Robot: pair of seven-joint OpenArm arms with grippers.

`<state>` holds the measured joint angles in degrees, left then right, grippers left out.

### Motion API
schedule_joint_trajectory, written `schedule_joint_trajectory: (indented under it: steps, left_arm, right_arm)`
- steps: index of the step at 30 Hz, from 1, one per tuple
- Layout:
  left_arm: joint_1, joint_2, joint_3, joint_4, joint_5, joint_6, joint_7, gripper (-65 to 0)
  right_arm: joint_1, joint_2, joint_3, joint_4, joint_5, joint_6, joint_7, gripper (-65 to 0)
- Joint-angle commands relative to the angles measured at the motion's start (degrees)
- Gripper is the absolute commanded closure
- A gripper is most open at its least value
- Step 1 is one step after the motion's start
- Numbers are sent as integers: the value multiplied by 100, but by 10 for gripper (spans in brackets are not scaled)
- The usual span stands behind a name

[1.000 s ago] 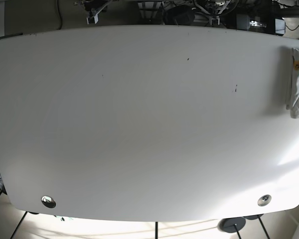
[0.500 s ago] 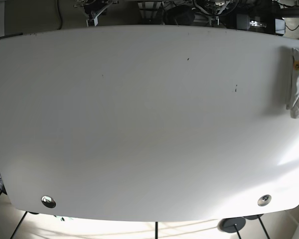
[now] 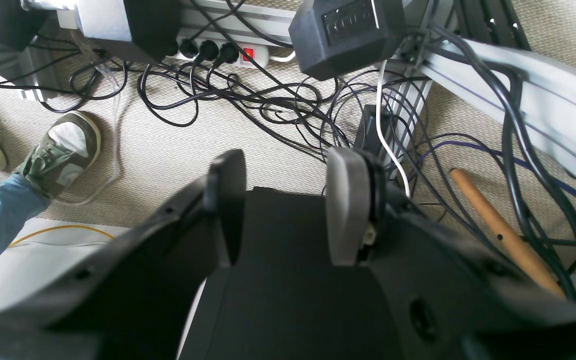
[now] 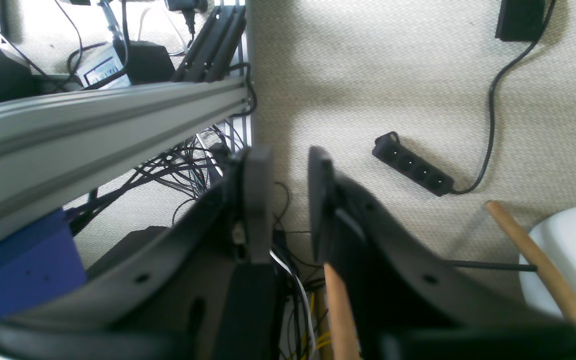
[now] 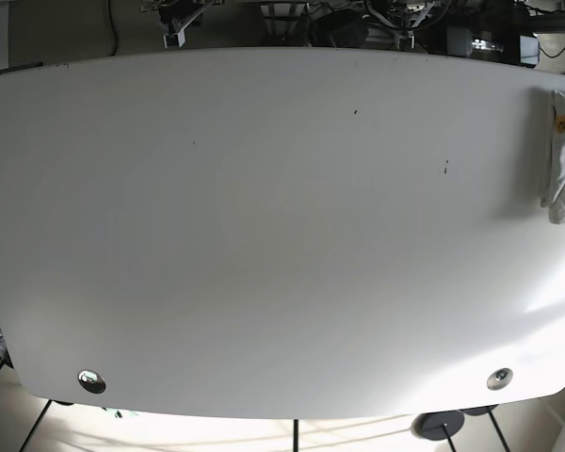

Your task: Fold the T-shirt properly

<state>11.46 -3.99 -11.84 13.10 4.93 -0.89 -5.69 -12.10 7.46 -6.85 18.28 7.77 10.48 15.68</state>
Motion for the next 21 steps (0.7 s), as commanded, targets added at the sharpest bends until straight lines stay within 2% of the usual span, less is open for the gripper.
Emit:
schedule_joint_trajectory:
  steps: [1, 21]
  left_arm:
    - [47, -6, 12, 13, -7, 5, -39, -244]
    - [161, -35, 27, 144, 20, 14, -134, -243]
  right_arm:
    - [-18, 36, -5, 17, 30, 22, 41, -120]
    - [-16, 22, -1, 0, 29, 18, 106, -119]
